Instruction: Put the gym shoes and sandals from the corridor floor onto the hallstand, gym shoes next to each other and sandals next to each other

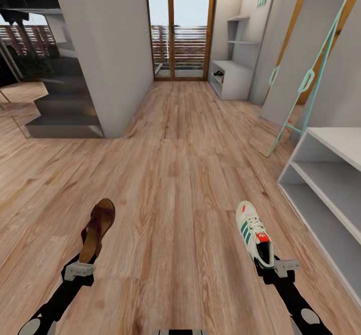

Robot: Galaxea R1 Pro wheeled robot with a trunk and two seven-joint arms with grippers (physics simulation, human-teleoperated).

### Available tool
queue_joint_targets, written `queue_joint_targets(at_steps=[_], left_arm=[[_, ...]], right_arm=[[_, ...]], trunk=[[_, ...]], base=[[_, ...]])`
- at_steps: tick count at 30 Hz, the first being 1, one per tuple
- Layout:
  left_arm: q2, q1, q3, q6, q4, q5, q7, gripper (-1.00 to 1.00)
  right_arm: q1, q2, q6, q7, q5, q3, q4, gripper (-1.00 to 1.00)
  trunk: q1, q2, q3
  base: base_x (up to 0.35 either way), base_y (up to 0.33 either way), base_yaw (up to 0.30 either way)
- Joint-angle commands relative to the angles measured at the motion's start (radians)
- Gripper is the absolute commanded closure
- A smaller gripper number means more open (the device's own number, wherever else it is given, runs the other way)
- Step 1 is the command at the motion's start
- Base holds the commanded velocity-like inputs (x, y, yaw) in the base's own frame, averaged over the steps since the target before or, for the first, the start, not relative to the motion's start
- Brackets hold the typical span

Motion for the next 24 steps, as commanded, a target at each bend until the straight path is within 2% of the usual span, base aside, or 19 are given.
queue_joint_targets(at_steps=[1, 24], left_arm=[[-0.001, -0.001, 0.003, -0.003, 0.0, -0.002, -0.007, 1.0], [0.0, -0.001, 0.002, -0.003, 0.0, -0.002, -0.007, 1.0]], right_arm=[[-0.001, 0.0, -0.003, 0.004, -0.004, 0.0, 0.001, 1.0], [-0.001, 0.0, -0.004, 0.004, -0.004, 0.0, 0.001, 1.0]], trunk=[[0.0, 0.0, -0.001], [0.0, 0.0, -0.001]], base=[[0.324, 0.0, 0.0], [0.324, 0.0, 0.0]])
